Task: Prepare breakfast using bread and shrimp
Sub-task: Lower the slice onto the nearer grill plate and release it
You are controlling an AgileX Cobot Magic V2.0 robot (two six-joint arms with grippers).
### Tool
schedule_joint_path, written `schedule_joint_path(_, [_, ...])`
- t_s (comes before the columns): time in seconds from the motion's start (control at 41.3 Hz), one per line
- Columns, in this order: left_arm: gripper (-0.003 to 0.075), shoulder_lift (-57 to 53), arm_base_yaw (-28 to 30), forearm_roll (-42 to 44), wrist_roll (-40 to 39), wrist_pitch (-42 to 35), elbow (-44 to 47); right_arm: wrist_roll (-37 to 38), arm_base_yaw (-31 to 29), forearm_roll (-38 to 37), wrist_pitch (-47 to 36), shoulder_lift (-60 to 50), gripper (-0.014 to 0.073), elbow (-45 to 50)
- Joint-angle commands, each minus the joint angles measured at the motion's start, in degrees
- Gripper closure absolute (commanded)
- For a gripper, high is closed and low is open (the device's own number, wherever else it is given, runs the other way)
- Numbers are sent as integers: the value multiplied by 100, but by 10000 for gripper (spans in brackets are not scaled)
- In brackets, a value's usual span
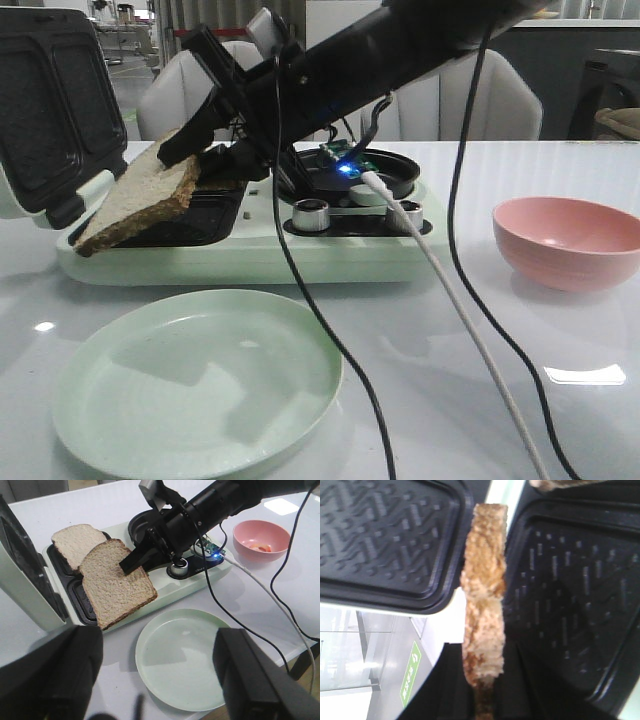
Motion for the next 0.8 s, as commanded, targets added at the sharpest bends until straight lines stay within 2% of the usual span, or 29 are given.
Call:
schedule_joint_path(0.0, [199, 19, -30, 39, -17, -486, -162, 147, -2, 139, 128, -281, 496, -326])
schedule_joint_path(0.121, [199, 19, -30, 50, -17, -486, -162, 147, -2, 75, 60, -266, 426, -384])
schedule_joint_path(0.266, [199, 19, -30, 63, -17, -486, -162, 147, -2, 32, -33, -266, 260, -384])
schedule_joint_path(0.411, [199, 19, -30, 63, -17, -486, -162, 147, -2, -10, -105, -266, 145, -384])
schedule_joint_path(0.774, [199, 19, -30, 63, -17, -486, -162, 244, -27, -842, -303, -514, 120, -386])
